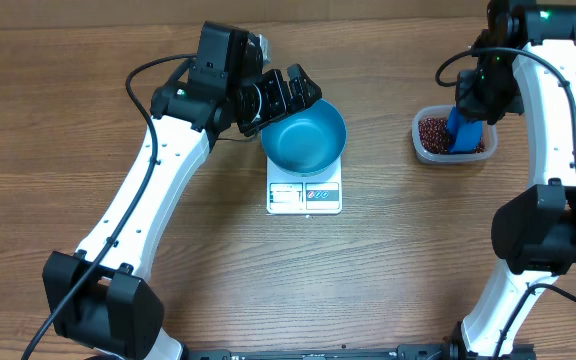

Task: Scoop item into bowl and weigh 150g on scale
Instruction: 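Carry the scoop with the right gripper over the bean tub and lower it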

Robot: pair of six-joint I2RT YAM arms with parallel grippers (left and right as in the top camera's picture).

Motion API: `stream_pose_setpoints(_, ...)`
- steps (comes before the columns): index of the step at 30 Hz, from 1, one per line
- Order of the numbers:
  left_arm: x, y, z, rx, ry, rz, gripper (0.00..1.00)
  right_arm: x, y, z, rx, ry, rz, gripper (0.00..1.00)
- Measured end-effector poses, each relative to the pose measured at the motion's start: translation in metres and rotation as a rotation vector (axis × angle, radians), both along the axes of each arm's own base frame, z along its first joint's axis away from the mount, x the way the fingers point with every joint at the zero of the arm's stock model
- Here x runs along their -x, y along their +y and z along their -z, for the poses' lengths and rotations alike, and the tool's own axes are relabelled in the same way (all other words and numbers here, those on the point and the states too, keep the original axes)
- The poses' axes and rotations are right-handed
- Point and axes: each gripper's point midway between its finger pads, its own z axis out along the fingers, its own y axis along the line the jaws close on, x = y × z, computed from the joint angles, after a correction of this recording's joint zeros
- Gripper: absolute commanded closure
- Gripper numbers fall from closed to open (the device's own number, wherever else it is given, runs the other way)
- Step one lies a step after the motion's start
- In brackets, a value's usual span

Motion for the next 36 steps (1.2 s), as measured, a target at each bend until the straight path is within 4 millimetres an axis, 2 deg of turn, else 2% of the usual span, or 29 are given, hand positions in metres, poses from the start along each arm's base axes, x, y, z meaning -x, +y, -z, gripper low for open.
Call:
stream_pose_setpoints(1,0.000,0.000,0.000,0.000,0.000,0.000,0.00,0.001,0.000,0.001,0.002,0.004,0.001,0.57)
stream_pose_setpoints(4,0.000,0.000,0.000,0.000,0.001,0.000,0.00,0.000,-0.002,0.004,0.010,0.006,-0.002,0.32)
stream_pose_setpoints(6,0.000,0.000,0.000,0.000,0.001,0.000,0.00,0.001,-0.003,0.004,0.015,0.008,-0.008,0.26)
stream_pose_setpoints(10,0.000,0.000,0.000,0.000,0.001,0.000,0.00,0.000,-0.003,0.004,0.018,0.006,-0.005,0.24)
stream_pose_setpoints(14,0.000,0.000,0.000,0.000,0.002,0.000,0.00,0.005,-0.003,0.002,0.015,0.025,0.017,0.27)
stream_pose_setpoints(18,0.000,0.000,0.000,-0.001,0.001,0.000,0.01,0.005,-0.003,-0.014,0.015,-0.010,0.056,0.27)
stream_pose_setpoints(22,0.000,0.000,0.000,-0.001,0.001,0.000,0.00,0.013,-0.002,-0.053,0.014,-0.119,0.090,0.27)
stream_pose_setpoints(26,-0.001,0.002,0.001,-0.009,-0.001,-0.008,0.00,0.027,-0.001,-0.104,0.013,-0.265,0.113,0.28)
stream_pose_setpoints(29,-0.003,0.004,0.002,-0.025,-0.007,-0.022,0.01,0.026,-0.001,-0.122,0.009,-0.345,0.128,0.29)
stream_pose_setpoints(32,-0.006,0.009,0.004,-0.049,-0.015,-0.044,0.00,0.015,-0.002,-0.108,0.007,-0.359,0.136,0.29)
stream_pose_setpoints(36,-0.008,0.014,0.008,-0.080,-0.018,-0.063,0.00,0.005,-0.003,-0.057,0.006,-0.279,0.144,0.29)
